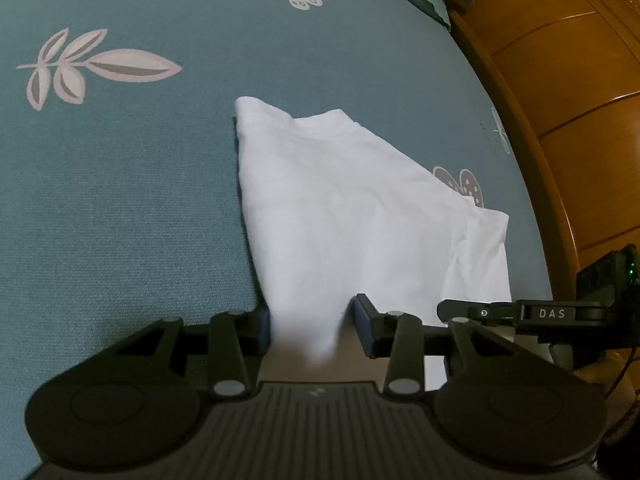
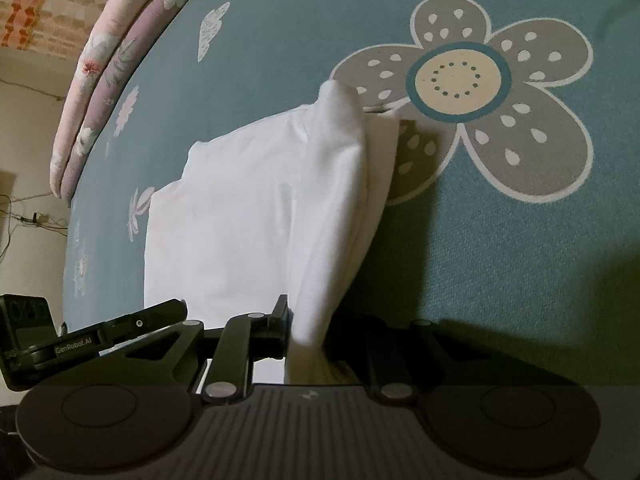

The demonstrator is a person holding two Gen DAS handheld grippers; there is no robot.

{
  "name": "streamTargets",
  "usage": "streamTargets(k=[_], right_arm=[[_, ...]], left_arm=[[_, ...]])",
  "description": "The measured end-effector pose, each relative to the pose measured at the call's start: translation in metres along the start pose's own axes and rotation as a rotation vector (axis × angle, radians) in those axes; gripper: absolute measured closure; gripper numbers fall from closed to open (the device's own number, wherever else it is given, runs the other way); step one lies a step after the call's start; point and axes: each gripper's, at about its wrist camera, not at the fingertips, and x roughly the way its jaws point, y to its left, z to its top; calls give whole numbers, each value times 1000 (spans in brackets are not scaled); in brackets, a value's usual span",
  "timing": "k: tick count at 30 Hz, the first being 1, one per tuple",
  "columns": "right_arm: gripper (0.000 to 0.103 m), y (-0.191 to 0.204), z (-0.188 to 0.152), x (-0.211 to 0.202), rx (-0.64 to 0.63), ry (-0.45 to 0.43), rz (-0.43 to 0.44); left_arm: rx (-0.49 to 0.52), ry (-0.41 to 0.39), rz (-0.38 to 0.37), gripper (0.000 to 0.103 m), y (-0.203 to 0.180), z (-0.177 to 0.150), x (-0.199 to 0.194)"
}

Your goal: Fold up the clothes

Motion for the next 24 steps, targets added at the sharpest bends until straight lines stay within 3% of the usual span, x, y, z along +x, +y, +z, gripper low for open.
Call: streamTargets(k=[11, 24], right_arm=[[87, 7, -4, 1, -4, -25, -42], [87, 16, -3, -5, -21, -61, -120]], left_arm=[[-87, 0, -38, 66, 12, 1, 0], [-38, -10, 34, 71, -7, -1, -2]])
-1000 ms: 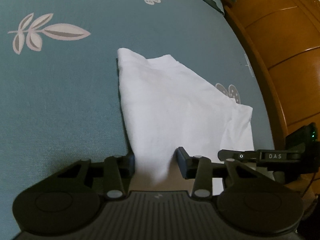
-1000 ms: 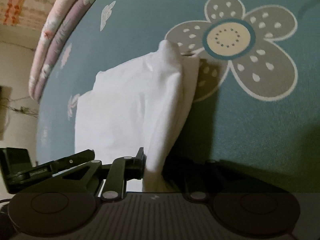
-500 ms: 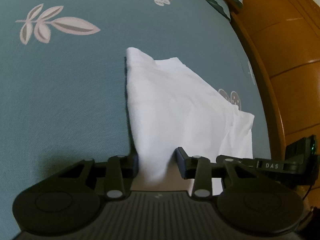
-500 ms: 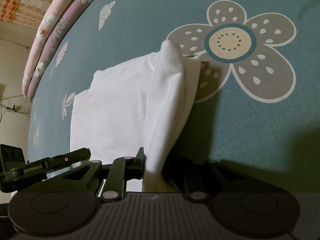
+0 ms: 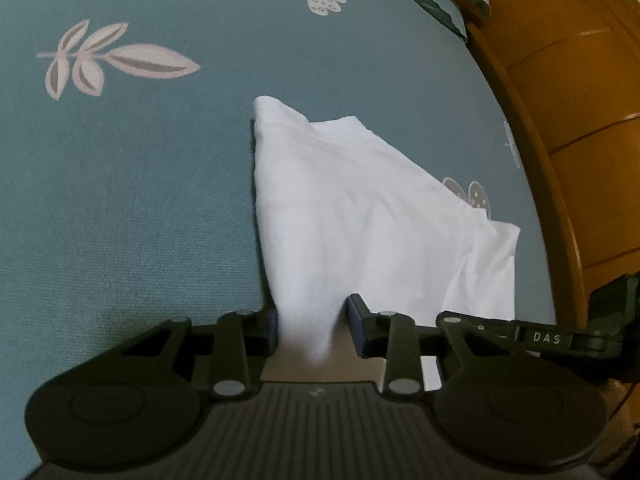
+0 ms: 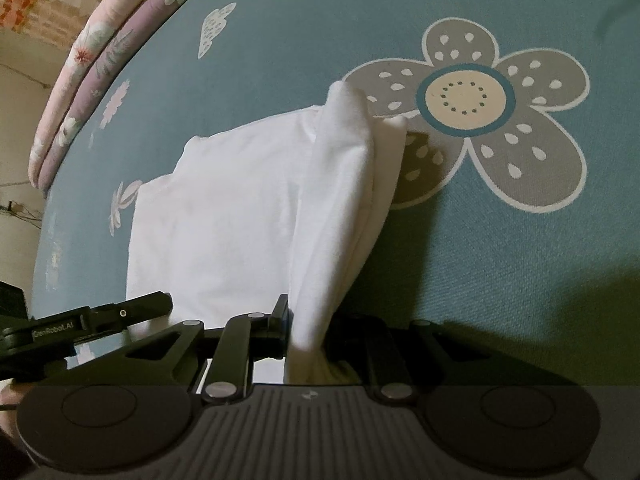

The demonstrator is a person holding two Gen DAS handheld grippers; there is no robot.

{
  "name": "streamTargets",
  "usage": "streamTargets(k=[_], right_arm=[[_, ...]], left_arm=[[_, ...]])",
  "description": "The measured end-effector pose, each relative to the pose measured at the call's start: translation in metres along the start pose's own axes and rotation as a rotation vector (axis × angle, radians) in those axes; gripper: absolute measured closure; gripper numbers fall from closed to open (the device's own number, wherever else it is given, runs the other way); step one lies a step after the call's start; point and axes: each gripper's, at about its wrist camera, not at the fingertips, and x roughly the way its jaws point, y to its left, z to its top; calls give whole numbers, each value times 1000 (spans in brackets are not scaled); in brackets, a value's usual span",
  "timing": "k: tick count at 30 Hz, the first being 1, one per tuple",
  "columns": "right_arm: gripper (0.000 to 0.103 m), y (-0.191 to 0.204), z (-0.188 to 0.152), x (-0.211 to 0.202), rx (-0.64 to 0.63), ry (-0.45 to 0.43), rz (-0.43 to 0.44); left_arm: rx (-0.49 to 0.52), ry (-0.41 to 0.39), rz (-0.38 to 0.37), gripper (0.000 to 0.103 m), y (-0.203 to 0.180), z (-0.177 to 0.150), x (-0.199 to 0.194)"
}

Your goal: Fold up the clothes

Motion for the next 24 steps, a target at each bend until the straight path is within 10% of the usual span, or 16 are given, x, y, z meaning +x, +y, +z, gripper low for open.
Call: streamTargets(k=[8, 24], right_arm=[[84, 12, -2, -3, -73, -25, -52], [87, 20, 5, -49, -193, -64, -86]], left_arm=[[124, -11, 74, 74, -21, -2, -5], [136, -24, -18, 90, -35, -15, -36]])
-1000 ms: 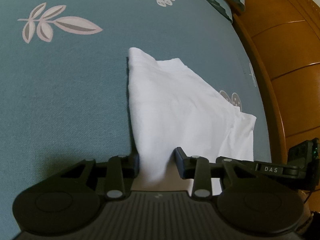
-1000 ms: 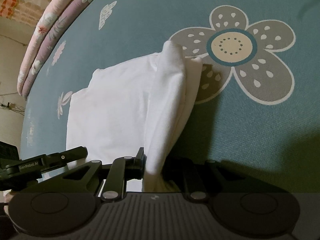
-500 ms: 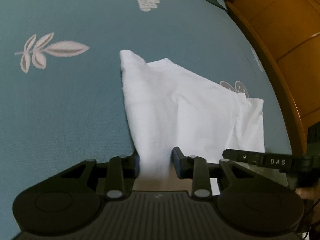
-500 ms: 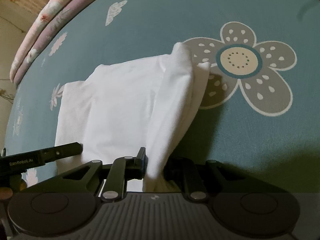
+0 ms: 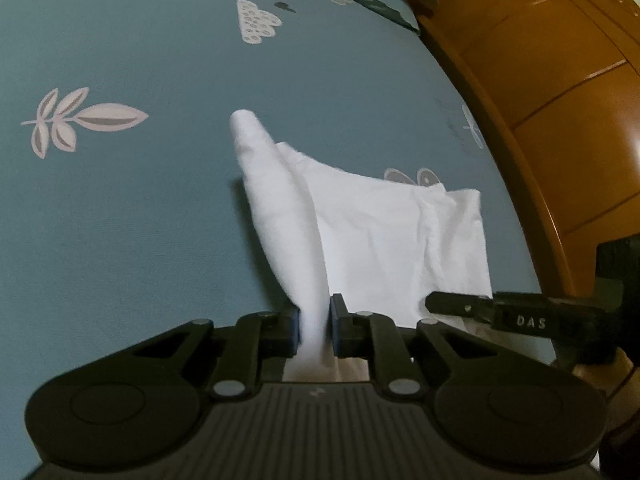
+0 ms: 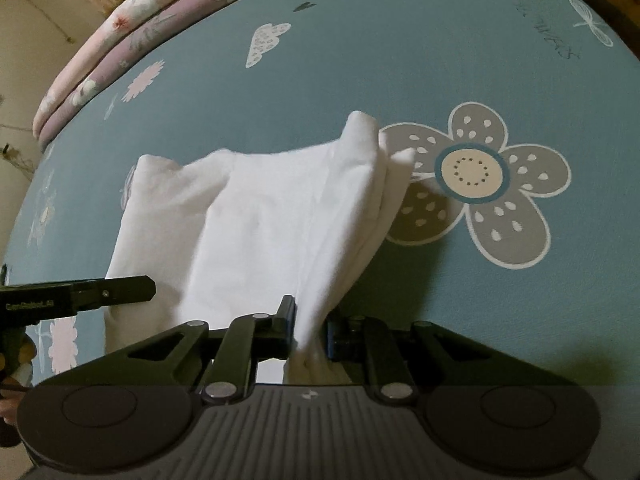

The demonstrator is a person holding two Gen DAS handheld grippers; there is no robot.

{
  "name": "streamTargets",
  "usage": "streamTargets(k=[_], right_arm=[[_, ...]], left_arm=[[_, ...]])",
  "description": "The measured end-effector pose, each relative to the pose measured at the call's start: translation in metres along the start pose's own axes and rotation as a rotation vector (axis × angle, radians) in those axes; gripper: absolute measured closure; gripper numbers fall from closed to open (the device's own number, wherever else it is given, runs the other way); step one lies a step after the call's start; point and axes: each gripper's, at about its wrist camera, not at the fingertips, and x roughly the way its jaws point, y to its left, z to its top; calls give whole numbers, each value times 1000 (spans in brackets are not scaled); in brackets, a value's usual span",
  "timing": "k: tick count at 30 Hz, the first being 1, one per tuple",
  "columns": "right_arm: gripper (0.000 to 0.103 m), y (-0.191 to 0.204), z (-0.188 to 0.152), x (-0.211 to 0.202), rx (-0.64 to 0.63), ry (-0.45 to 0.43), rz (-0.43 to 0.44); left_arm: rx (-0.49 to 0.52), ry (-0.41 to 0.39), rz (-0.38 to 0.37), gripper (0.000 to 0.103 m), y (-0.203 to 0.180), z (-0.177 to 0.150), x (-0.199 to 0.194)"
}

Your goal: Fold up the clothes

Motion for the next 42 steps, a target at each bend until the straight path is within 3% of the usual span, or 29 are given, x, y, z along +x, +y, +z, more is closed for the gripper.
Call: streamTargets(k=[5, 10, 22, 24, 35, 42], right_arm=[[87, 1, 1, -11, -39, -7, -13], [87, -1, -4, -25, -64, -15, -48], [88, -65, -28, -78, -52, 18, -268], [88, -77, -28, -85, -47, 11, -301], [88, -135, -17, -106, -24, -38, -459], [87, -159, -9, -100, 6, -66, -482]], left_arm=[[-4, 2, -18, 90, -10, -6, -4], [67, 16, -40, 90, -34, -13, 0], [206, 106, -208, 90, -118, -40, 44], [282, 170, -233, 90, -127, -42, 52], [329, 155, -293, 89, -161, -46, 83], [323, 146, -277, 89, -160, -54, 97]])
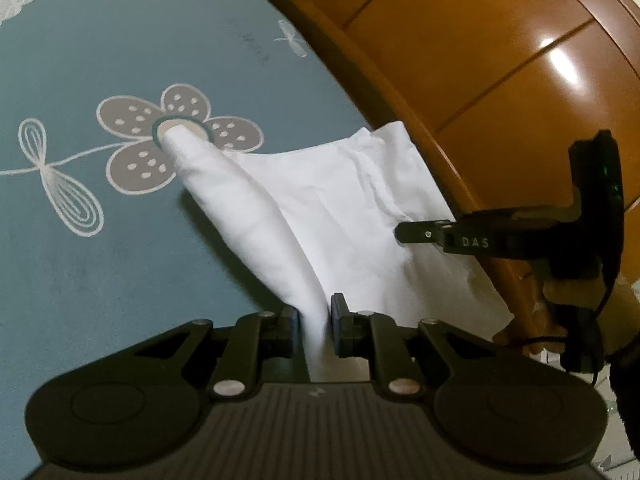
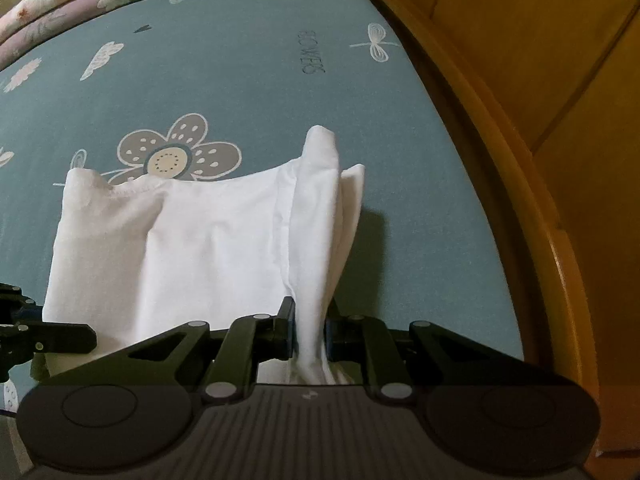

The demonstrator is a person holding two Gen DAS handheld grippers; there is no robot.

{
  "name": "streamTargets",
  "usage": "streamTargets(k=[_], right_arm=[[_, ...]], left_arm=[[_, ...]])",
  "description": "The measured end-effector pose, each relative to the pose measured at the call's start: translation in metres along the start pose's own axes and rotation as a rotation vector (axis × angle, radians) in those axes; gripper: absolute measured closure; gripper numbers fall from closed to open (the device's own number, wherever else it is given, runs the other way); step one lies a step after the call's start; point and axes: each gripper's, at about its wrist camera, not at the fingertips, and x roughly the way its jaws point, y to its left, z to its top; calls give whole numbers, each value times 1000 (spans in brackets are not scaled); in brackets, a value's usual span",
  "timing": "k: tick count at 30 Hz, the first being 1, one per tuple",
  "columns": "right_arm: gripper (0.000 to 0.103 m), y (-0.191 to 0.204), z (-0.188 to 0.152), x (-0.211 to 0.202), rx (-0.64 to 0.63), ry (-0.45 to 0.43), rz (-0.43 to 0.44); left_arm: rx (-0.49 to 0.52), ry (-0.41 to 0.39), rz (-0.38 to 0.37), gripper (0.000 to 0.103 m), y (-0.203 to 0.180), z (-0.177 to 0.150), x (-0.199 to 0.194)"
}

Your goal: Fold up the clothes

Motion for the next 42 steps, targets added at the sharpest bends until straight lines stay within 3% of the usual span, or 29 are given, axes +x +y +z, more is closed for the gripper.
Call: streamTargets(k=[4, 6, 8, 12, 16, 19, 25, 30, 33, 36, 42], right_arm=[[84, -5, -5, 17, 30, 13, -25], [66, -9, -7, 19, 52, 10, -50], [58, -17, -9, 15, 89, -1, -83], [57, -34, -13, -5, 155, -40, -111], [57, -30, -20, -24, 164, -97, -29], [57, -20, -24, -15, 161, -77, 41], [57, -22, -34, 13, 210, -64, -27], [57, -40, -35, 21, 234, -54, -39], [57, -48, -39, 7, 257, -66, -35], [53, -48, -50, -16, 273, -90, -7], [48, -34, -83, -28, 283, -54, -23]], left_arm=[[7, 25, -1, 86, 0, -1, 7], [4, 44, 3, 81, 2, 2, 5], [23, 58, 18, 74, 3, 4, -1], [103, 24, 92, 59, 12, 16, -27], [148, -39, 141, 57, 19, 34, -47], [146, -53, 107, 52, 15, 50, -35], [190, -7, 60, 52, 9, 39, 5], [209, 45, 125, 52, 14, 26, 9], [226, 64, 133, 52, 11, 35, -2], [268, 28, 127, 52, 0, 52, -10], [370, 4, 37, 48, -50, 89, 17]])
